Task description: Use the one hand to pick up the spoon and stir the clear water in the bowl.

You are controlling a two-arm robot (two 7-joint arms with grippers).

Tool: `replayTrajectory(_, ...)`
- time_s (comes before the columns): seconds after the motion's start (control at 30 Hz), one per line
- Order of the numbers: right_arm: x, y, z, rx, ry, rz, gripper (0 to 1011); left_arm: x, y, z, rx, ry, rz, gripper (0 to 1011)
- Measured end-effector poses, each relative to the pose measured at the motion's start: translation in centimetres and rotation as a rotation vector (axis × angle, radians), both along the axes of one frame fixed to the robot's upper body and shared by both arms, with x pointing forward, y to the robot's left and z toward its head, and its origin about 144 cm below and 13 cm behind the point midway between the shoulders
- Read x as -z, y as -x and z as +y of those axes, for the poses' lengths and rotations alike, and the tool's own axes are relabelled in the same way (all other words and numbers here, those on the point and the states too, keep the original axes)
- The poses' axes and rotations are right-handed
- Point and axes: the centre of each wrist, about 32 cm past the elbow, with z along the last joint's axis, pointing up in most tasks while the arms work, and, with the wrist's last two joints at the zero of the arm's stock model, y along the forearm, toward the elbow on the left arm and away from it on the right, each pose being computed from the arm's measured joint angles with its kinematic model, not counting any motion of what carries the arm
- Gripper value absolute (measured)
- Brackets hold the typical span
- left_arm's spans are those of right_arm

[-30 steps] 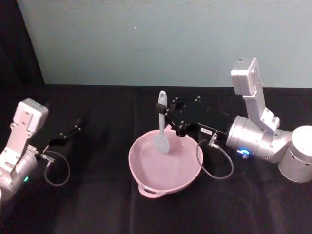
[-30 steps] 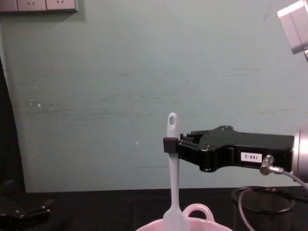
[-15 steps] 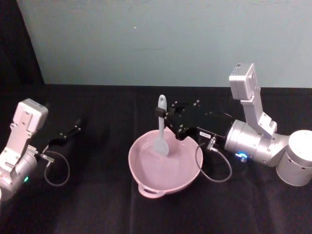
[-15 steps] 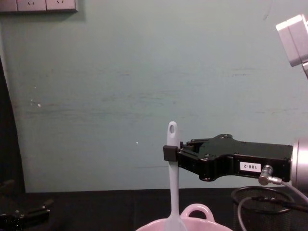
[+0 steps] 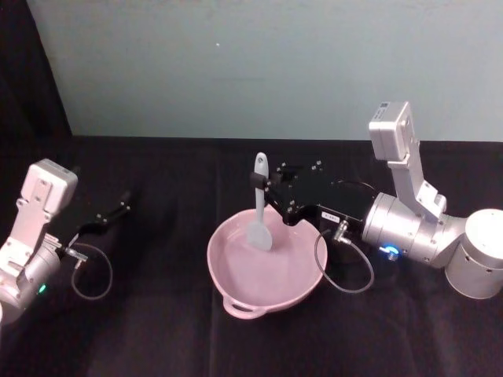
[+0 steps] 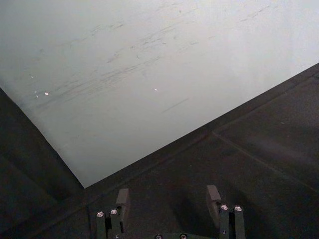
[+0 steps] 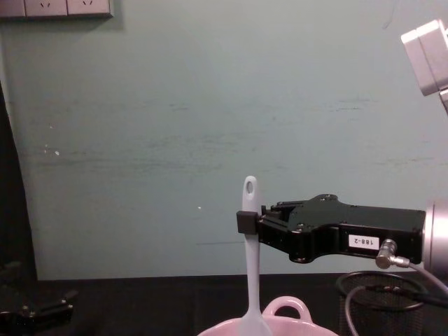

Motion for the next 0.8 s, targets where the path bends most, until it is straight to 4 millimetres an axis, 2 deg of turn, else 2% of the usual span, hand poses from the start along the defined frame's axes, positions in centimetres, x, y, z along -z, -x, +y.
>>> replayTrajectory(0.4, 0.2, 0.5, -0.3, 0.002, 0.002, -0.048, 119, 0.0, 0.0, 0.0, 0.000, 0.000, 0.000, 1005)
replayTrajectory(0.63, -0.4, 1.8, -0.8, 0.009, 0.019, -0.093, 119, 0.0, 0.0, 0.0, 0.000, 0.000, 0.000, 1005)
replayTrajectory(0.8, -0.2, 2.9, -0.9, 0.001, 0.010, -0.090, 119, 0.0, 0.0, 0.0, 0.000, 0.000, 0.000, 1005)
